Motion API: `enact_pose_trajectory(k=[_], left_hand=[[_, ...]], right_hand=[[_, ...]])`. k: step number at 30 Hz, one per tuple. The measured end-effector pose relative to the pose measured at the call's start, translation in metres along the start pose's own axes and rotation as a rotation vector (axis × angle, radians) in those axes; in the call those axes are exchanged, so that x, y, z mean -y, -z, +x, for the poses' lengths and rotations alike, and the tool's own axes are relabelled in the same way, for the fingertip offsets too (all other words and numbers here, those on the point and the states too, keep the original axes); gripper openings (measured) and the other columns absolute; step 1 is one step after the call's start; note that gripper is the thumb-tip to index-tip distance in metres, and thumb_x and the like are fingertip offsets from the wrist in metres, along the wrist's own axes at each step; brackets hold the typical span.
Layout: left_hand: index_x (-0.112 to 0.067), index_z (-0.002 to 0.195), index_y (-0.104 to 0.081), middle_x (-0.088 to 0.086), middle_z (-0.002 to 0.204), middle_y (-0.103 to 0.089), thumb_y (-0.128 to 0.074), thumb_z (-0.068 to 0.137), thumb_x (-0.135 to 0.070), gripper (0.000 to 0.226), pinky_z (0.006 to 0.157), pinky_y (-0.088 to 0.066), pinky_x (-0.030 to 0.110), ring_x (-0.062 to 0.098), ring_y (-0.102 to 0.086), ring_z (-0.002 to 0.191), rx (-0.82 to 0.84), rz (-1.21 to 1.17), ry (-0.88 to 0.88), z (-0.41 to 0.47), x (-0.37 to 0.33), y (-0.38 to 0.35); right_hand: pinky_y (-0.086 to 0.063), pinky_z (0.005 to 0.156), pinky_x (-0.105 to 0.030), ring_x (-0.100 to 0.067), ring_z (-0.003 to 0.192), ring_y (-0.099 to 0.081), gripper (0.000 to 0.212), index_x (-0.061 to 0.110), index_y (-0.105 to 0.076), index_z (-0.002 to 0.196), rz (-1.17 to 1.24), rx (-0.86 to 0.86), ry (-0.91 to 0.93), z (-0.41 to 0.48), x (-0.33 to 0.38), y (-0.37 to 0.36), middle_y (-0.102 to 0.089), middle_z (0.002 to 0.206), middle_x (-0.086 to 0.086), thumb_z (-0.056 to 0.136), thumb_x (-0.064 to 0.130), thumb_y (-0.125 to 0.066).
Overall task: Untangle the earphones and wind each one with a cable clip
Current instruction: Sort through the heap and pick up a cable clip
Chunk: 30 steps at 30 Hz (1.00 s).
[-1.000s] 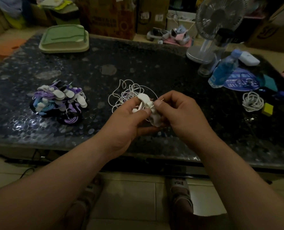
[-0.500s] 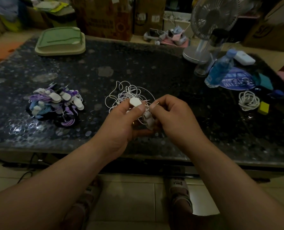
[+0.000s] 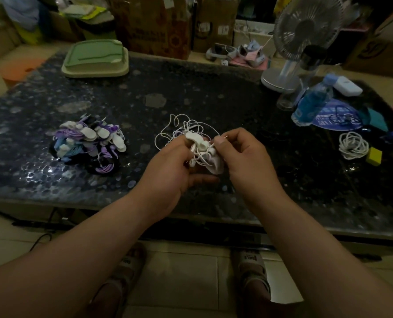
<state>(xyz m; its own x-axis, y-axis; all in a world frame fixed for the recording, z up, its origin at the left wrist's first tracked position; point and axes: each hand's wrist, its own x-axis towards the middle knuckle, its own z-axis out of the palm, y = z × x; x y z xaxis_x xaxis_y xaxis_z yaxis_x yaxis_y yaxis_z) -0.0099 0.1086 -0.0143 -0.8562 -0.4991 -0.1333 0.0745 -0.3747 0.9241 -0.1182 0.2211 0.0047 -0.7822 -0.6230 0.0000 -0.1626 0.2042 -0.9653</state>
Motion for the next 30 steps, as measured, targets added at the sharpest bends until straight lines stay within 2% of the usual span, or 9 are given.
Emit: enact_pose_trajectory(k=[3, 6, 9, 15, 21, 24, 25, 27, 30], left_hand=[[-0.004, 0.132, -0.060, 0.020, 0.128, -0.070, -0.036, 0.105, -0.008, 0.036, 0.092, -0.059, 0.049, 0.037, -0.068, 0.120, 0.007, -0.053, -0.009, -0.004, -0.001, 0.006], [-0.014, 0.130, -0.062, 0.013, 0.124, -0.072, -0.053, 0.105, -0.009, 0.027, 0.091, -0.060, 0.045, 0.032, -0.070, 0.116, 0.005, 0.073, -0.037, -0.009, -0.003, 0.015], [-0.017, 0.132, -0.060, 0.012, 0.120, -0.073, -0.055, 0.105, -0.004, 0.031, 0.093, -0.060, 0.049, 0.032, -0.072, 0.113, 0.012, 0.180, -0.048, -0.014, -0.008, 0.025], [-0.015, 0.125, -0.062, 0.009, 0.111, -0.073, -0.047, 0.106, -0.003, 0.028, 0.078, -0.063, 0.041, 0.027, -0.074, 0.098, -0.054, 0.213, -0.015, -0.027, -0.028, 0.054], [-0.028, 0.130, -0.043, 0.012, 0.109, -0.069, -0.047, 0.106, -0.018, 0.026, 0.071, -0.064, 0.041, 0.026, -0.076, 0.085, -0.200, 0.410, 0.020, -0.041, -0.036, 0.093], [-0.040, 0.146, -0.029, 0.003, 0.118, -0.066, -0.043, 0.108, -0.029, 0.042, 0.080, -0.064, 0.045, 0.022, -0.076, 0.085, -0.246, 0.531, 0.036, -0.045, -0.039, 0.113], [-0.041, 0.152, -0.024, -0.002, 0.123, -0.063, -0.041, 0.109, -0.030, 0.048, 0.083, -0.063, 0.042, 0.018, -0.074, 0.086, -0.266, 0.569, 0.032, -0.046, -0.041, 0.119], [-0.039, 0.158, -0.017, -0.006, 0.127, -0.056, -0.038, 0.110, -0.030, 0.053, 0.080, -0.057, 0.035, 0.013, -0.069, 0.090, -0.307, 0.616, 0.020, -0.047, -0.047, 0.131], [-0.031, 0.161, -0.011, -0.003, 0.124, -0.057, -0.038, 0.111, -0.028, 0.057, 0.081, -0.051, 0.038, 0.022, -0.065, 0.099, -0.324, 0.700, -0.003, -0.043, -0.051, 0.139]], right_hand=[[-0.061, 0.079, -0.049, -0.018, 0.084, -0.073, 0.016, 0.020, -0.066, 0.097, -0.037, 0.004, 0.056, -0.003, 0.003, -0.009, -0.075, 0.091, -0.002, 0.104, 0.034, -0.061], [-0.062, 0.073, -0.046, -0.017, 0.080, -0.072, 0.016, 0.018, -0.066, 0.095, -0.051, 0.029, 0.109, -0.006, 0.008, -0.018, -0.074, 0.086, -0.001, 0.103, 0.032, -0.063], [-0.061, 0.071, -0.043, -0.025, 0.083, -0.071, 0.020, 0.014, -0.067, 0.094, -0.017, 0.062, 0.108, -0.004, 0.011, -0.027, -0.073, 0.086, -0.005, 0.101, 0.034, -0.066], [-0.061, 0.072, -0.034, -0.023, 0.096, -0.076, 0.024, 0.008, -0.071, 0.111, 0.286, 0.311, -0.194, 0.005, 0.015, -0.058, -0.079, 0.103, -0.007, 0.103, 0.028, -0.061], [-0.061, 0.082, -0.044, -0.029, 0.094, -0.075, 0.018, 0.004, -0.068, 0.103, 0.141, 0.324, -0.087, 0.006, 0.022, -0.102, -0.077, 0.094, -0.010, 0.100, 0.022, -0.067], [-0.061, 0.084, -0.045, -0.026, 0.091, -0.074, 0.017, 0.006, -0.067, 0.105, 0.063, 0.350, -0.065, 0.004, 0.030, -0.125, -0.076, 0.091, -0.008, 0.098, 0.022, -0.070], [-0.061, 0.084, -0.048, -0.028, 0.089, -0.074, 0.018, 0.006, -0.066, 0.105, 0.049, 0.350, -0.063, 0.004, 0.032, -0.133, -0.076, 0.091, -0.010, 0.097, 0.021, -0.071], [-0.060, 0.078, -0.051, -0.033, 0.084, -0.072, 0.017, 0.005, -0.065, 0.103, 0.027, 0.342, -0.047, 0.005, 0.037, -0.150, -0.074, 0.092, -0.015, 0.097, 0.020, -0.072], [-0.057, 0.058, -0.030, -0.018, 0.065, -0.064, 0.015, 0.003, -0.063, 0.101, 0.016, 0.326, -0.029, 0.011, 0.039, -0.170, -0.069, 0.083, -0.011, 0.097, 0.016, -0.071]])
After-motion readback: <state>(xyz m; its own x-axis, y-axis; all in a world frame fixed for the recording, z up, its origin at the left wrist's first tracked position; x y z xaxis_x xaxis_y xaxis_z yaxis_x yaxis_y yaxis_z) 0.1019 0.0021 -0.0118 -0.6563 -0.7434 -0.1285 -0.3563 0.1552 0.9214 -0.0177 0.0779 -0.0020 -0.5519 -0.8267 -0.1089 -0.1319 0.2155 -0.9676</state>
